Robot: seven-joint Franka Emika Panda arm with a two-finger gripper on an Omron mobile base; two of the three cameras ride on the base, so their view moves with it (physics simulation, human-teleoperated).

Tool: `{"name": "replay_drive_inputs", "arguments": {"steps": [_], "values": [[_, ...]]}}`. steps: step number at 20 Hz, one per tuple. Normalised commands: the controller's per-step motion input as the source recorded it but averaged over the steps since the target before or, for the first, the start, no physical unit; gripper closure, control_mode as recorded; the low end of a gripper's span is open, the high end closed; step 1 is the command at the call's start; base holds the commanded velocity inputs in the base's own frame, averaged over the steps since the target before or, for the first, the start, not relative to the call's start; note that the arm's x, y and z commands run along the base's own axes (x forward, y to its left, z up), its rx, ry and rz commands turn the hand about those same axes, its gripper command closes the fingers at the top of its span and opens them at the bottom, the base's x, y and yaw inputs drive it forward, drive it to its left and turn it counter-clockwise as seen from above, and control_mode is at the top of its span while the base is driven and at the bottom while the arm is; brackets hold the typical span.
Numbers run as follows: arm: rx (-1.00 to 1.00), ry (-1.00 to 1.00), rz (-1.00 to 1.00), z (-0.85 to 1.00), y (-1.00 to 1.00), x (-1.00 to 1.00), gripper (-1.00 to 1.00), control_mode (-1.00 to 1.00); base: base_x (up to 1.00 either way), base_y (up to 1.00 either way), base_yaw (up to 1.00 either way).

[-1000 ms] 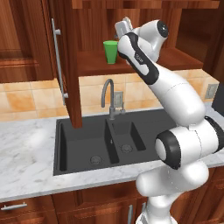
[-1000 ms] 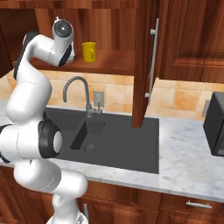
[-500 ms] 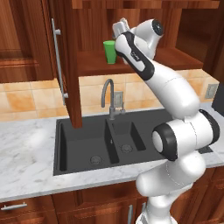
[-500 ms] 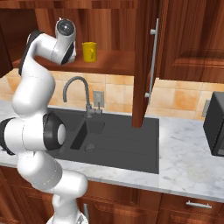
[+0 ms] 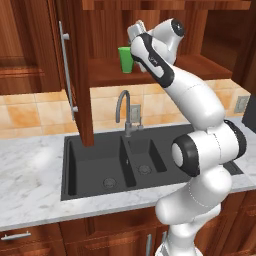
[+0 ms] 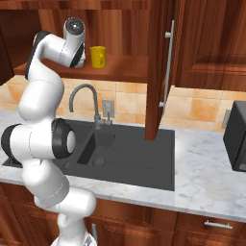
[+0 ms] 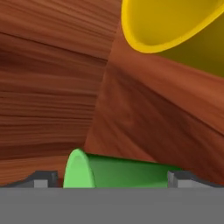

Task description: There is a tray on the dining counter. Grab the cup, mug, and pitcher and place them on the tray. The pitcher may be placed next to the tray if it cannot fit the tray.

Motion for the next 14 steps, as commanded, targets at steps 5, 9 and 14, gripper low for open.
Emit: {"name": "replay_drive_inputs", "arguments": {"steps": [5, 9, 14], "values": [[0.00, 0.09, 0.00, -0.24, 0.08, 0.01, 1.00, -1.00, 0.00, 0.00, 0.00], [0.00, 0.09, 0.01, -0.15, 0.00, 0.00, 1.00, -1.00, 0.00, 0.00, 0.00], [0.00, 0.03, 0.00, -0.07, 0.00, 0.00, 1.00, -1.00, 0.00, 0.00, 0.00]]}}
